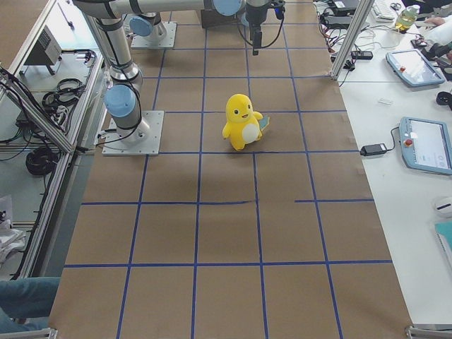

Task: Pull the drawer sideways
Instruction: 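Close the left gripper around the white bar handle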

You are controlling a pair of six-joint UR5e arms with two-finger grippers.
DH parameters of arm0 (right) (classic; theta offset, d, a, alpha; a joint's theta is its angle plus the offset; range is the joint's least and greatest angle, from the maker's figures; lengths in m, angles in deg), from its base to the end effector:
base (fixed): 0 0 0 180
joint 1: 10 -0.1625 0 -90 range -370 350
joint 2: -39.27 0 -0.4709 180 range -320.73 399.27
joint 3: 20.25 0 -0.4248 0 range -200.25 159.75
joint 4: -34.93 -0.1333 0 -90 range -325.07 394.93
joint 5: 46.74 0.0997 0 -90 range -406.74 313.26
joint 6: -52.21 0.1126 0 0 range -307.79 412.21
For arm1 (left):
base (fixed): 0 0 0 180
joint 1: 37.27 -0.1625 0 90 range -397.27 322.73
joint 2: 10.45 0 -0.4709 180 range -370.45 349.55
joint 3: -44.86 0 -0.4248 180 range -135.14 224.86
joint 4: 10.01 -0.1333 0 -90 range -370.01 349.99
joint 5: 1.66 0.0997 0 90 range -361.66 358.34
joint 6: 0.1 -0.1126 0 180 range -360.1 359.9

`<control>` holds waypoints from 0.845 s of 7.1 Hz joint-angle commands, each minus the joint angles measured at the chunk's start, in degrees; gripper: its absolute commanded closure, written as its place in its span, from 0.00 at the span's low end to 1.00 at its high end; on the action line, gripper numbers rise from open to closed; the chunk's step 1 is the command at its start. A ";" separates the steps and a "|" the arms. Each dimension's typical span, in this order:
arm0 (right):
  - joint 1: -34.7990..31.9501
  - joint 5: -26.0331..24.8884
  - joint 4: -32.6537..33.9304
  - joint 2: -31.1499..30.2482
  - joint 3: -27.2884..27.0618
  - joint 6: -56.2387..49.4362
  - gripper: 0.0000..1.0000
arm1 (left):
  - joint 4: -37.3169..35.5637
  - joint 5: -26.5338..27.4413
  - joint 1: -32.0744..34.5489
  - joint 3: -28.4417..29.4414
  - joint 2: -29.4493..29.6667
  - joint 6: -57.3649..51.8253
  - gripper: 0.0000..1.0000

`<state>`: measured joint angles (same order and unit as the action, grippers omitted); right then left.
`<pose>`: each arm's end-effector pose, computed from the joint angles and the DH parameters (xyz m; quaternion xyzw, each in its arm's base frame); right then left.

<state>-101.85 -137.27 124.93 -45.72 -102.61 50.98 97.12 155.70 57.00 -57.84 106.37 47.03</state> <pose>0.1506 -0.5657 0.5432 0.0268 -0.9994 0.0230 0.0045 -0.0709 -0.5550 0.2053 -0.0227 0.7780 0.1441 0.6111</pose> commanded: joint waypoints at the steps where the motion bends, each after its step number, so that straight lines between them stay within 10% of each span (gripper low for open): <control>1: 0.00 0.00 0.00 0.00 0.00 0.00 0.00 | 0.70 0.05 -0.05 -0.04 0.08 0.15 0.47; 6: 0.00 0.00 0.00 0.00 0.00 0.00 0.00 | 3.78 0.49 0.04 0.14 -0.10 0.07 0.69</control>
<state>-101.85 -137.27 124.93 -45.72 -102.61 50.98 100.70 156.15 56.96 -57.68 106.27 47.10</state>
